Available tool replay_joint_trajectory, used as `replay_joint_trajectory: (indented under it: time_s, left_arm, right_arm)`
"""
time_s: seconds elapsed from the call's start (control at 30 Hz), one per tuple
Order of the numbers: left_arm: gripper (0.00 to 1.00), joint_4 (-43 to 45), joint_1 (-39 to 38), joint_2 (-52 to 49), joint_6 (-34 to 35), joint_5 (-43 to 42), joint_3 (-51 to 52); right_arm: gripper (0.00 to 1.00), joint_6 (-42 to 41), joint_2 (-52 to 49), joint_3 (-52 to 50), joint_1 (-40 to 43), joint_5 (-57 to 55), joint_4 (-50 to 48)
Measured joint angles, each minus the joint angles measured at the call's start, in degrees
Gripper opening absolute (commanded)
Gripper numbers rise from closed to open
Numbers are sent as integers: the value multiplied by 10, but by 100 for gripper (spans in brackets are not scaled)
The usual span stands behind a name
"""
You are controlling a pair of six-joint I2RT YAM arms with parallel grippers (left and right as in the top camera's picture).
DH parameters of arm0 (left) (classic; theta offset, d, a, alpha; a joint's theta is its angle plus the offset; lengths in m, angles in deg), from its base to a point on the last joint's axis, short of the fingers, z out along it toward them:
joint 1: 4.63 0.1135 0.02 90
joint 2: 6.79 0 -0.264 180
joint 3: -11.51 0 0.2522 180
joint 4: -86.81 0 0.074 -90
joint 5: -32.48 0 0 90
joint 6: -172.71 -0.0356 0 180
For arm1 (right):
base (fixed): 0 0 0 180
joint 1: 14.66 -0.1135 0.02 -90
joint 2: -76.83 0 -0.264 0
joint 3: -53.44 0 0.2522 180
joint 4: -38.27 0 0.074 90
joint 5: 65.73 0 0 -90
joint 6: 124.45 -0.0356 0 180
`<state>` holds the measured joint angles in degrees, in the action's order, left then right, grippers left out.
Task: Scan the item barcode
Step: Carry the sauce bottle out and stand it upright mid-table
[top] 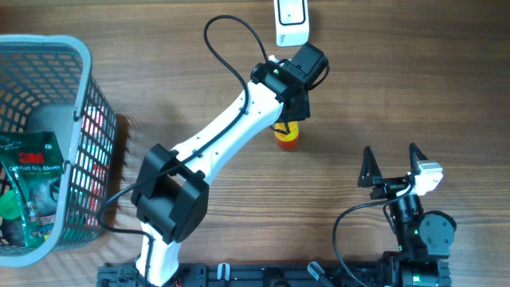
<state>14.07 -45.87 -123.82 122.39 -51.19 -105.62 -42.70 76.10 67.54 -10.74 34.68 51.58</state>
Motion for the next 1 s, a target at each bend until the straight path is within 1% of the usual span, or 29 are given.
replay_joint_trajectory:
  time_s: [0.13, 0.17, 0.23, 0.33, 0.43, 0.47, 0.5, 0.53, 0.57, 0.6, 0.67, 0.77, 0.8, 0.87, 0.9, 0.93, 1.0]
  left_arm:
    - [35, 1, 0, 0, 0, 5, 0]
    - [38, 1, 0, 0, 0, 7, 0]
    - [52, 1, 0, 0, 0, 11, 0]
    - [52, -3, 0, -1, -2, 21, 0]
    - [51, -5, 0, -1, -2, 33, 0]
    - [52, -5, 0, -1, -4, 34, 0]
    - [57, -6, 0, -1, -6, 35, 0]
    - [67, -9, 0, 0, -9, 37, 0]
    - [80, -11, 0, 1, -11, 37, 0]
    - [100, -11, 0, 3, -16, 39, 0]
    - [100, -16, 0, 21, -25, 51, -2]
    - [100, -35, 0, 72, -54, 65, -44]
    - [100, -55, 2, 109, -62, 89, -70]
    - [100, -66, 17, 176, -66, 134, -93]
    - [100, -76, 51, 243, -69, 177, -100]
    - [100, -80, 89, 289, -69, 199, -107]
    - [100, -98, 157, 344, -69, 217, -111]
  right_arm:
    - [100, 0, 0, 0, 0, 0, 0]
    - [99, 0, 0, 0, 0, 0, 0]
    - [100, 0, 0, 0, 0, 0, 0]
    - [100, 0, 0, 0, 0, 0, 0]
    - [100, 0, 0, 0, 0, 0, 0]
    - [100, 0, 0, 0, 0, 0, 0]
    - [100, 0, 0, 0, 0, 0, 0]
    - [100, 0, 0, 0, 0, 0, 0]
    - [100, 0, 0, 0, 0, 0, 0]
    - [100, 0, 0, 0, 0, 0, 0]
    - [100, 0, 0, 0, 0, 0, 0]
    - [100, 0, 0, 0, 0, 0, 0]
    - [100, 0, 0, 0, 0, 0, 0]
    - [100, 0, 0, 0, 0, 0, 0]
    - [100, 0, 0, 0, 0, 0, 0]
    - [100, 0, 0, 0, 0, 0, 0]
    - [100, 0, 0, 0, 0, 0, 0]
